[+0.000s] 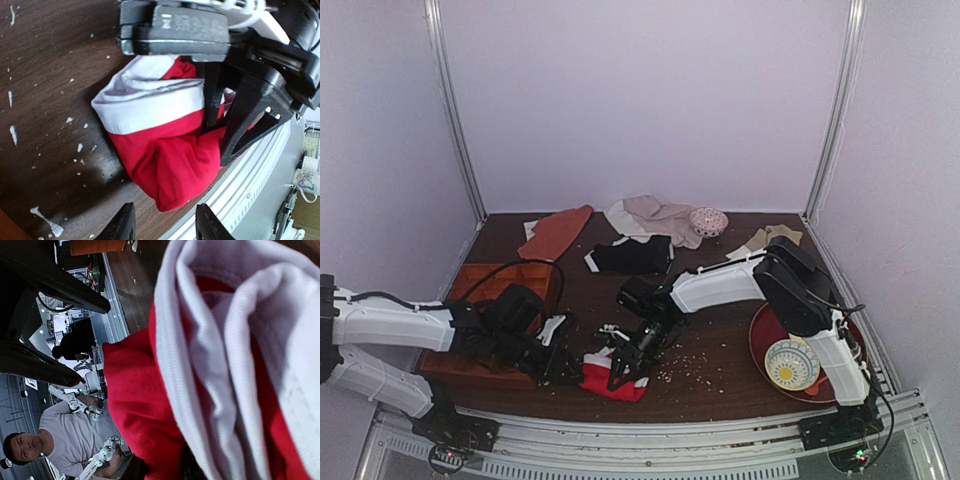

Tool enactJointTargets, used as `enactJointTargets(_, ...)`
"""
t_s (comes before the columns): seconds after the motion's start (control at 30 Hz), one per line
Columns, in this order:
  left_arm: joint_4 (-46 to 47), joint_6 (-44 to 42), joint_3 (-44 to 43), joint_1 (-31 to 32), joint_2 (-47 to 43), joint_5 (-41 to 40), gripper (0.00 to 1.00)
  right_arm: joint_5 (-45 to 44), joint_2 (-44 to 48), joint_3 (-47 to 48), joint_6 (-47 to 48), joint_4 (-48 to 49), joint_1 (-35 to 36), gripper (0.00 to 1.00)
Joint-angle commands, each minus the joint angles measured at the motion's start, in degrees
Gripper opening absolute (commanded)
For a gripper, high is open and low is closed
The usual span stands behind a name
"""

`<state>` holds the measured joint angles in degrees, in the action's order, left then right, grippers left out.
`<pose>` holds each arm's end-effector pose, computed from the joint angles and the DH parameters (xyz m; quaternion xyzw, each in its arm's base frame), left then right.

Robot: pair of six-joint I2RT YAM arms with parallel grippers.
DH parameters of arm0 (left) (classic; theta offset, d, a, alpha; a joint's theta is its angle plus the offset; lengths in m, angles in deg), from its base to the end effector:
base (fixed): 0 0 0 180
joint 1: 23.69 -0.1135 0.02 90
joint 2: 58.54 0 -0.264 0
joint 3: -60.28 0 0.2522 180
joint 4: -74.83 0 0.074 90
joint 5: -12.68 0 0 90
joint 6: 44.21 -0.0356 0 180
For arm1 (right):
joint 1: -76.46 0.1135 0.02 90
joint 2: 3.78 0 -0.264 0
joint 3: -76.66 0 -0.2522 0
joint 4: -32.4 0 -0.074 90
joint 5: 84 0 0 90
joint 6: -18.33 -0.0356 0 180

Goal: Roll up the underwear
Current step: Roll the underwear at the center of the board.

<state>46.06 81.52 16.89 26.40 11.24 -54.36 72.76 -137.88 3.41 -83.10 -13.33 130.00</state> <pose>0.1277 -0.1743 0.1615 0.1760 0.9203 -0.3388 0.0856 0.2431 0.3841 0.1030 0.3723 -0.7417 -0.5250 0.1887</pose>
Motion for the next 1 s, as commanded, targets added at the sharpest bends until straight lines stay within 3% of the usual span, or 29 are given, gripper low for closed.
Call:
enactJointTargets(0.0, 6.94, -2.72, 2.17, 1.24, 0.20, -1.23, 0.43, -7.89, -3.84, -3.30, -3.27, -1.74, -1.76, 0.00)
enactJointTargets(0.33, 17.98, -5.27, 6.44, 2.52, 0.71, -8.51, 0.45, -5.87, -4.88, -3.69, -3.64, -1.84, -2.37, 0.00)
enactJointTargets(0.5, 25.27, -6.60, 7.03, 3.05, 2.89, -5.85, 0.46, -6.33, -5.35, -2.37, -2.65, -4.07, -2.37, 0.00)
enactJointTargets(0.97, 31.22, -6.60, 8.09, 3.16, 5.65, 1.33, 0.46, -8.41, -6.64, 2.72, -0.70, -9.77, -2.26, 0.00)
